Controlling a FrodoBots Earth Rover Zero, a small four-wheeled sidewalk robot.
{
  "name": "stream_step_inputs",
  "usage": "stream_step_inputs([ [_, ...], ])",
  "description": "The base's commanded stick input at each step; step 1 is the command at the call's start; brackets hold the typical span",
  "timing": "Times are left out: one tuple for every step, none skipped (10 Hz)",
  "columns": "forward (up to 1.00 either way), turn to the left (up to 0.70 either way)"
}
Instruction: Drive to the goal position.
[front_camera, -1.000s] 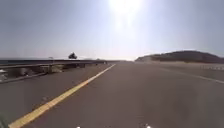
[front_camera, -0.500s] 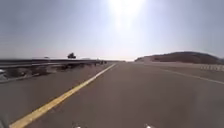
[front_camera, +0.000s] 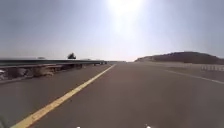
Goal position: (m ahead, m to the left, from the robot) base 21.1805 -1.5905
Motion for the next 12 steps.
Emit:
stream_step_inputs([
  [0.7,0.0],
  [0.7,0.0],
  [0.7,0.0],
  [0.7,0.0],
  [0.7,0.0],
  [0.7,0.0],
  [0.7,0.0],
  [0.7,0.0],
  [0.7,0.0],
  [0.7,0.0],
  [0.7,0.0],
  [0.7,0.0],
])
